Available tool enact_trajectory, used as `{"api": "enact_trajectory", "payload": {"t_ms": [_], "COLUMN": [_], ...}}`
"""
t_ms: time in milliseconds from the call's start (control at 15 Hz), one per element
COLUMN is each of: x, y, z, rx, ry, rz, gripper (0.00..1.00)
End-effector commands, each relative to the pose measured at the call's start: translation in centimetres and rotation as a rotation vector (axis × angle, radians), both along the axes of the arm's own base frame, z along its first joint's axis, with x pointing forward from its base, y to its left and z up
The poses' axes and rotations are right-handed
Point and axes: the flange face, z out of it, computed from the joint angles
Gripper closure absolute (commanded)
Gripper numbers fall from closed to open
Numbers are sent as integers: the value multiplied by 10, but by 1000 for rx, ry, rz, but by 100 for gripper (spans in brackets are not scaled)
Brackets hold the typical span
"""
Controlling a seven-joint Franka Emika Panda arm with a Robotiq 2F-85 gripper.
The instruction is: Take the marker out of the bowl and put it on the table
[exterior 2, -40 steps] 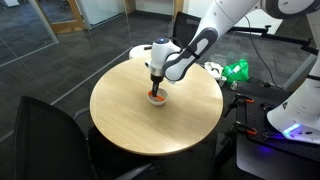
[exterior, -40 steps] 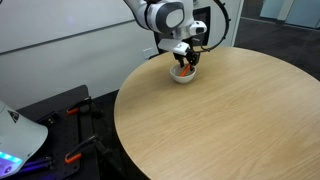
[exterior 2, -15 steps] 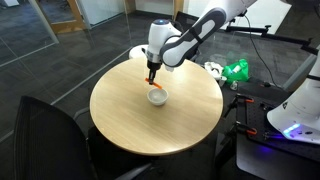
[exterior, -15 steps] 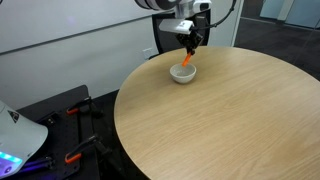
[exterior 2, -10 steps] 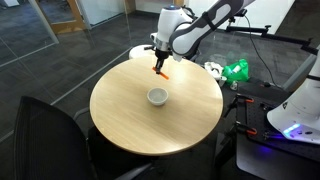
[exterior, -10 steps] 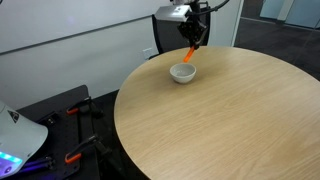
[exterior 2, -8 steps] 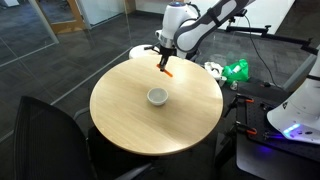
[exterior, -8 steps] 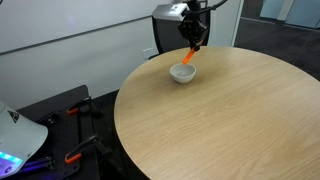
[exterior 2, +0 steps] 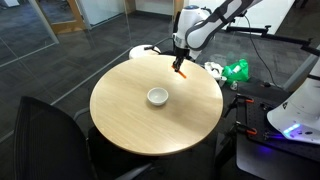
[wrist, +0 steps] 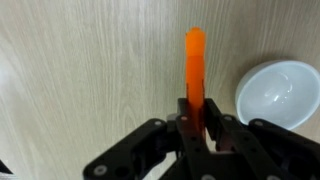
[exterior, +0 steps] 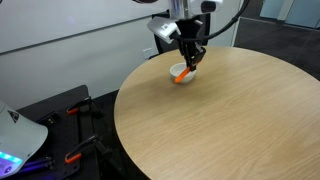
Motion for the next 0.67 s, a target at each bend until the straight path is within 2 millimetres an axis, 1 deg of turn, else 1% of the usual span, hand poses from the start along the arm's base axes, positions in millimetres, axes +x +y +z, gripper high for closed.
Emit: {"api": "enact_trajectory", "payload": {"t_ms": [0,333,600], "x": [0,11,27], "y": [-13,-25,-34], "z": [-21,-63,-92], "rx": [42,89,124], "ry": [-11,7,45], "rz": [-29,-58,-76], "gripper": [95,95,95]}}
